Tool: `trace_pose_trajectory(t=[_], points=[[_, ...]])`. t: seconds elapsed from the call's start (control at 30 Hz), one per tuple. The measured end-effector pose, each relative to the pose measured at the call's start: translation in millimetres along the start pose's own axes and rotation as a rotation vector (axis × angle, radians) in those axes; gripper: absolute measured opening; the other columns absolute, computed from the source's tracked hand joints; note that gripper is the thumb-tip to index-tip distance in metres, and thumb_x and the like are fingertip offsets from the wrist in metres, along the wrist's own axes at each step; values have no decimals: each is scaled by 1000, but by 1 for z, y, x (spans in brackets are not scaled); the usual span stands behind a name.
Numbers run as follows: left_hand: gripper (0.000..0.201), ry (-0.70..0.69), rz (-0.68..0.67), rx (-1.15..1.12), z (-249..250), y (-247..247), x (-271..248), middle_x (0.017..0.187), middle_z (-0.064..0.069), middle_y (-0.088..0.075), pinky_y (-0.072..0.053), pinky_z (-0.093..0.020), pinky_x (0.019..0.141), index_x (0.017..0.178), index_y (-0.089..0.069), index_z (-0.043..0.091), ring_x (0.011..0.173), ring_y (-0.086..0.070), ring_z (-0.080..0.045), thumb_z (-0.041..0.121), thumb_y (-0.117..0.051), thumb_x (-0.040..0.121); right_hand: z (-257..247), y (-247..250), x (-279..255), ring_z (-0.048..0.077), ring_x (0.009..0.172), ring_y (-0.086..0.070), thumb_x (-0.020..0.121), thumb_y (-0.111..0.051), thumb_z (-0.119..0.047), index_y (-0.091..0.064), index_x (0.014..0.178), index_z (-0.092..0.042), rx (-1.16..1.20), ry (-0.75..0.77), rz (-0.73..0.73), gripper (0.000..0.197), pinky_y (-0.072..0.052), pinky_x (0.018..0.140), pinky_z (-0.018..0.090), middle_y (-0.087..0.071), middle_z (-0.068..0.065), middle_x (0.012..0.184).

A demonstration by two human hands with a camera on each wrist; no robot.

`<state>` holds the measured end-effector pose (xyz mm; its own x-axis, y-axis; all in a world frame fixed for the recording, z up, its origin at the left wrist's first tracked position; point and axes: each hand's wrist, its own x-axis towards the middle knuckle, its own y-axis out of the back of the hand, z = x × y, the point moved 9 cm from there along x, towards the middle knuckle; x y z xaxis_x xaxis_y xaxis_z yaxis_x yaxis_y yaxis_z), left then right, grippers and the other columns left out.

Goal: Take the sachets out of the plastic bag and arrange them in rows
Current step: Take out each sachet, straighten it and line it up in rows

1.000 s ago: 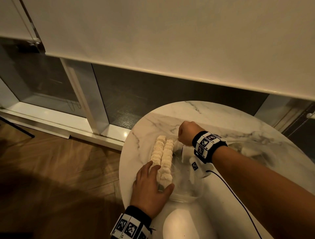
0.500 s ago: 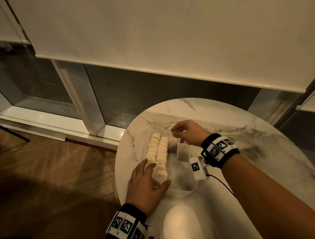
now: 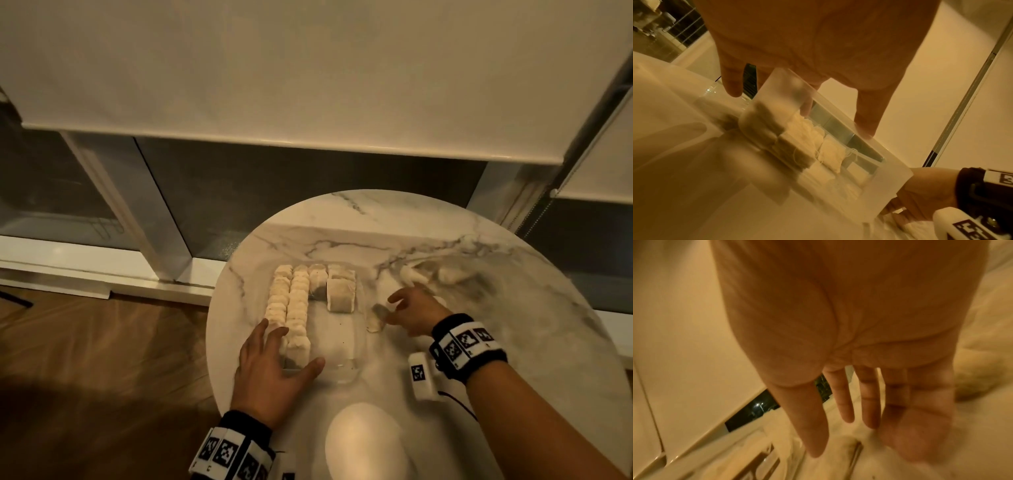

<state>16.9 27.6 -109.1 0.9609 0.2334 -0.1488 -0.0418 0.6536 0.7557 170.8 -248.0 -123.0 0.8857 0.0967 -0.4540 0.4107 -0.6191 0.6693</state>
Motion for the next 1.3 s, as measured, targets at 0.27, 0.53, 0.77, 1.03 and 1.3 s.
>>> trace_pose_trajectory(t=[0.27,0.53,0.77,1.03,1.3], points=[[97,18,-19,17,-2,-3,-2,162,12,-8,-31,-45,114,143,-37,40,146,-17,-23,90,-51,61,-37,-24,2,26,116,-50,78,-80,-27,-54,135,-46,-534,266,-28,65,-46,95,33,-45,2,121],[98,23,-9,21,-3,-4,-2,162,12,-9,-30,-48,115,142,-37,41,146,-17,-24,91,-49,59,-48,-25,-3,22,112,-46,86,-73,-37,-72,103,-36,-574,330,30,17,-47,92,38,-44,-5,103],[101,13,21,29,-3,-3,-2,161,11,-12,-31,-46,115,139,-41,40,145,-19,-24,95,-42,53,-34,3,-3,13,81,-65,88,-73,-31,-72,89,-22,-261,274,177,10,-48,68,22,-71,-3,88],[90,9,12,18,-3,-6,-1,161,11,-11,-32,-48,114,139,-40,42,145,-18,-23,88,-52,62,-33,10,-20,21,69,-64,95,-57,-1,-63,101,-11,1171,130,-59,13,-49,54,27,-66,8,78],[92,3,10,30,-6,-7,1,161,12,-9,-32,-48,114,140,-38,44,146,-18,-22,91,-51,61,-19,16,12,22,74,-62,90,-60,-8,-65,104,-13,471,28,255,16,-54,57,32,-66,10,95]])
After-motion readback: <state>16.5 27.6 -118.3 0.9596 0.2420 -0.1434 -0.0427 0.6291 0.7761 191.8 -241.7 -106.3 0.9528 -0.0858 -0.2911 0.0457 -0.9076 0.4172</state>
